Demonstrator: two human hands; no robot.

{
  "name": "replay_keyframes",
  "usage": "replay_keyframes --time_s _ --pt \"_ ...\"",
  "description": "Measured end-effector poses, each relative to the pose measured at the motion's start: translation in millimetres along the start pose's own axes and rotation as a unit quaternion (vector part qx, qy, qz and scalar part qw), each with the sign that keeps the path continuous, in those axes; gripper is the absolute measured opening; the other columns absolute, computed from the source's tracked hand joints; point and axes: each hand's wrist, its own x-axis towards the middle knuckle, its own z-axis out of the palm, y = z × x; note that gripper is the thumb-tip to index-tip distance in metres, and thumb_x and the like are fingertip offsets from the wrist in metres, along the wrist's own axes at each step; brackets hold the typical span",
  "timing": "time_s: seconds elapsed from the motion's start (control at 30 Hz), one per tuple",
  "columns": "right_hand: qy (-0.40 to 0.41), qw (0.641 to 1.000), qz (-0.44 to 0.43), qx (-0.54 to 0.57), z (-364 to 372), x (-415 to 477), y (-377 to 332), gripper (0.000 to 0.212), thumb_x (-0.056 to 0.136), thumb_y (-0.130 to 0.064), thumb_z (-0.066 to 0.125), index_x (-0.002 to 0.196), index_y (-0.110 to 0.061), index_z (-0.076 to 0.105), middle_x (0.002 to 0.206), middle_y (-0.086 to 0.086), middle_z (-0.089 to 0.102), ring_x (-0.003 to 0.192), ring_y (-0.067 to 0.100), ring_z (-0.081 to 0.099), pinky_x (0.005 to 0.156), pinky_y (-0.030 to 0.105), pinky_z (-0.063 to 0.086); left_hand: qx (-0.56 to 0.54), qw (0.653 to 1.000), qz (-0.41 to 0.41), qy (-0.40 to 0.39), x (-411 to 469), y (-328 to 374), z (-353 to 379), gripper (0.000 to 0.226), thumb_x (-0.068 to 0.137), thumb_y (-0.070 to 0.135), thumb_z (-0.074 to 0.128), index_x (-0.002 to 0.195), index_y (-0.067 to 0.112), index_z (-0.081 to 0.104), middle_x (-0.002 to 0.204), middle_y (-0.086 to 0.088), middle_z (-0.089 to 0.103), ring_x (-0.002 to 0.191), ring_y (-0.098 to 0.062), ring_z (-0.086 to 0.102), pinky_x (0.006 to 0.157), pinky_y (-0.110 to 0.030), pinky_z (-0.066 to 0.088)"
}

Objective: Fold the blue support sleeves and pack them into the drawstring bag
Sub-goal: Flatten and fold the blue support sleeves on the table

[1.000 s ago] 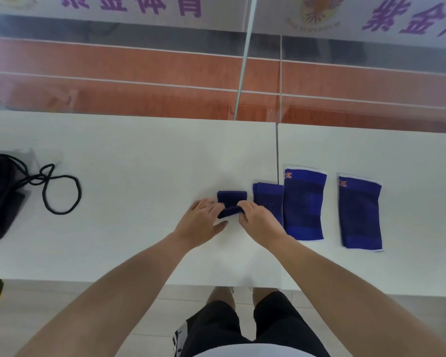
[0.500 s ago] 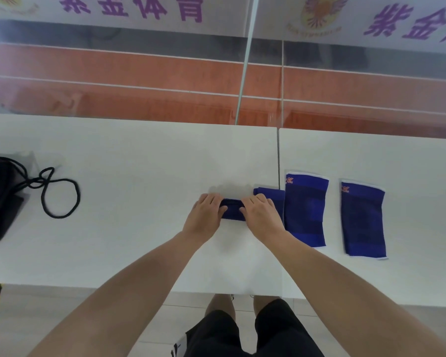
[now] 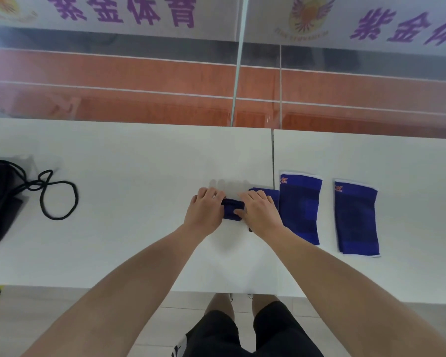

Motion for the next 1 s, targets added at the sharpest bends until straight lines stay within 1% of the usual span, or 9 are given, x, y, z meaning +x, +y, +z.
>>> replay_keyframes --time_s 0.1,0.23,0.3,0.4,0.47,0.57,0.67,0.83,1.0 --pt "0.035 0.999 -0.012 0.022 -11 -15 14 0.025 0.098 -0.033 0.056 0.115 -0.016 0.063 0.108 0.000 0.065 0.098 0.022 0.056 0.090 0.038 0.046 -0.008 1.000 0.004 -0.004 -3 8 -7 0.034 0.092 0.030 0.055 0.124 0.021 0.056 0.125 0.001 0.054 0.120 -0.024 0.044 0.097 -0.037 0.043" --pt "0.035 0.998 -0.020 -0.045 -23 -37 38 0.015 0.102 -0.023 0.053 0.099 -0.016 0.065 0.089 0.000 0.067 0.080 0.018 0.058 0.080 0.036 0.053 -0.001 0.999 0.035 0.006 -7 24 -12 0.034 0.094 0.029 0.055 0.126 0.019 0.056 0.129 0.001 0.053 0.122 -0.023 0.042 0.100 -0.037 0.042" --pt "0.011 0.998 -0.025 -0.061 -24 -48 50 0.013 0.100 -0.018 0.053 0.108 -0.017 0.063 0.098 -0.001 0.068 0.086 0.017 0.059 0.083 0.031 0.052 -0.002 0.997 0.064 0.035 -9 32 -11 0.028 0.094 0.026 0.057 0.120 0.016 0.060 0.123 0.001 0.057 0.118 -0.023 0.046 0.097 -0.036 0.046" --pt "0.005 0.999 -0.027 -0.028 -24 -61 61 0.024 0.096 -0.013 0.056 0.119 -0.016 0.064 0.114 0.000 0.067 0.101 0.019 0.060 0.091 0.033 0.050 0.013 0.986 0.154 0.068 -13 46 -2 0.016 0.094 0.020 0.059 0.108 0.014 0.063 0.107 0.000 0.061 0.103 -0.023 0.053 0.087 -0.037 0.050" --pt "0.000 0.998 -0.045 -0.042 -20 -65 65 0.022 0.098 -0.020 0.055 0.119 -0.017 0.064 0.120 -0.002 0.066 0.108 0.019 0.058 0.094 0.033 0.048 0.027 0.971 0.227 0.070 -14 57 6 0.011 0.091 0.016 0.064 0.102 0.013 0.064 0.099 -0.001 0.063 0.094 -0.022 0.056 0.081 -0.036 0.052" --pt "-0.036 0.994 -0.067 -0.082 -10 -69 68 0.030 0.096 -0.034 0.058 0.122 -0.019 0.063 0.128 -0.001 0.061 0.119 0.020 0.055 0.101 0.037 0.045 0.073 0.955 0.286 0.042 -18 69 20 0.009 0.092 0.017 0.063 0.100 0.014 0.064 0.101 -0.002 0.064 0.095 -0.021 0.058 0.085 -0.034 0.049" --pt "-0.049 0.988 -0.073 -0.124 0 -71 69 0.033 0.091 -0.032 0.064 0.120 -0.018 0.063 0.129 0.001 0.058 0.118 0.023 0.054 0.099 0.039 0.045 0.116 0.952 0.282 0.023 -21 74 33 0.014 0.096 0.019 0.051 0.101 0.014 0.062 0.103 -0.003 0.061 0.097 -0.023 0.055 0.090 -0.037 0.043" --pt "-0.032 0.988 -0.071 -0.136 10 -67 69 0.029 0.083 -0.019 0.075 0.109 -0.016 0.064 0.113 0.001 0.060 0.104 0.021 0.056 0.091 0.036 0.048 0.167 0.951 0.259 0.027 -19 76 47 0.017 0.095 0.015 0.049 0.109 0.009 0.057 0.106 -0.006 0.058 0.099 -0.027 0.053 0.100 -0.041 0.038" --pt "-0.020 0.989 -0.091 -0.117 1 -64 74 0.009 0.087 -0.018 0.068 0.095 -0.015 0.065 0.093 0.001 0.068 0.086 0.020 0.064 0.083 0.034 0.051 0.221 0.949 0.226 0.012 -9 79 45 0.012 0.097 0.017 0.045 0.105 0.010 0.052 0.101 -0.007 0.058 0.102 -0.030 0.052 0.112 -0.048 0.029"
